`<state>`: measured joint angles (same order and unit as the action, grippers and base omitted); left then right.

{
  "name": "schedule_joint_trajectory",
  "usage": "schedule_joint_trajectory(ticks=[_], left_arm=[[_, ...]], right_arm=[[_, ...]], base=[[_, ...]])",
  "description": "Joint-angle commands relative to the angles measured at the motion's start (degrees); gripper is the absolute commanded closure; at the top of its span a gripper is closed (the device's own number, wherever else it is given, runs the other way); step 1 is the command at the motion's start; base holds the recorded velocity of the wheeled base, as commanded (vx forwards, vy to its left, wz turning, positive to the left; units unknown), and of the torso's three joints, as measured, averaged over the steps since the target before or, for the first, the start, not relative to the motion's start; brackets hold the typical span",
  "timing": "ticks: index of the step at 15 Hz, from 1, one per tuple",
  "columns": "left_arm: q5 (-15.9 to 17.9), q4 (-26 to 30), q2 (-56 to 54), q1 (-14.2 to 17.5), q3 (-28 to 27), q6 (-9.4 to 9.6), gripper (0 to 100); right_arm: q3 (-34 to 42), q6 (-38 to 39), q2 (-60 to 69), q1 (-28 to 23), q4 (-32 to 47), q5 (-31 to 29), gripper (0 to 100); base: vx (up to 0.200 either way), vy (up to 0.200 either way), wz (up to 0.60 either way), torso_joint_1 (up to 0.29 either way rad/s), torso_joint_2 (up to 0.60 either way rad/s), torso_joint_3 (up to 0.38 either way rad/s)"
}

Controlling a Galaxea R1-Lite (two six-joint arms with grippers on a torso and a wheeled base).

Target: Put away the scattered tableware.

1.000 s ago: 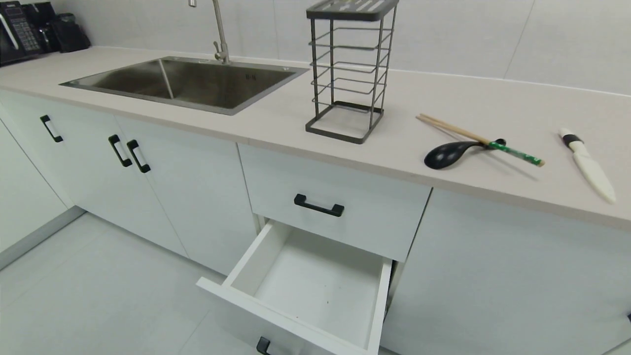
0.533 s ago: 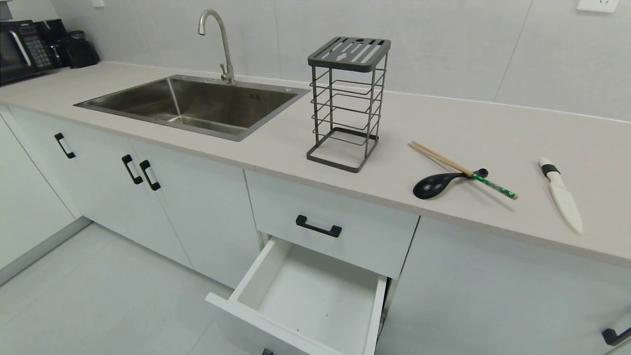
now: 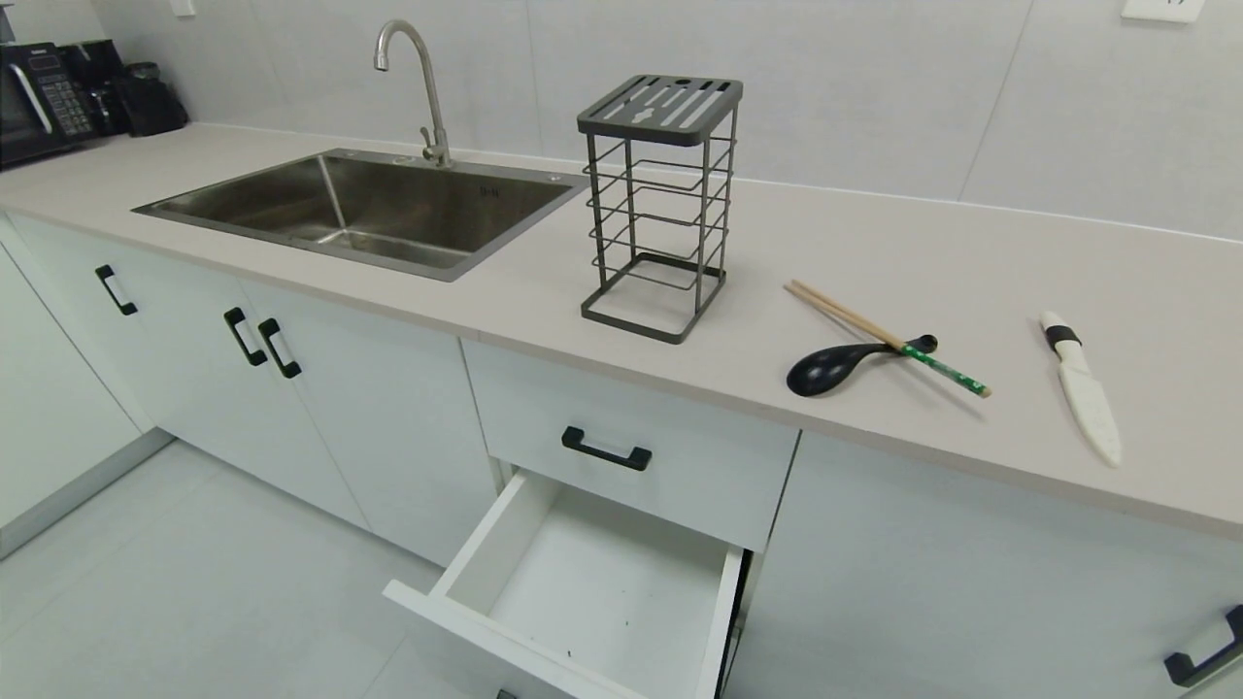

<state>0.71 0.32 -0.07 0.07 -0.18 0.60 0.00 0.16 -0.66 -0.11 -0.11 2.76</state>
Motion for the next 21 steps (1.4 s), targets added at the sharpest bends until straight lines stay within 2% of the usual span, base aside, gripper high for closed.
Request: schedule_joint_trajectory(ticks=[1,3,15,21], left_arm=[[0.0,-0.1,0.1,0.0,0.0,0.02,0],[0.0,-0.1,0.1,0.0,0.0,0.02,0],[0.0,-0.1,0.1,0.0,0.0,0.02,0],[0.1,-0.1,0.1,0.0,0.0,0.02,0]], right_arm=[[0.0,-0.1,0.0,0.0,-0.1,0.1,100],[0.0,-0.1,0.0,0.0,-0.1,0.1,100],[0.0,0.0,0.0,0.0,-0.1,0.1,100],[0.0,0.1,0.0,0.0,-0.1,0.1,100]], base=[[0.0,0.0,0.0,0.119,-0.23,-0.105],[0.0,0.0,0.0,0.105,-0.36,-0.168],[0.0,0.0,0.0,0.279,-0.5,-0.237],[0.0,0.0,0.0,0.05,-0.09,-0.044]])
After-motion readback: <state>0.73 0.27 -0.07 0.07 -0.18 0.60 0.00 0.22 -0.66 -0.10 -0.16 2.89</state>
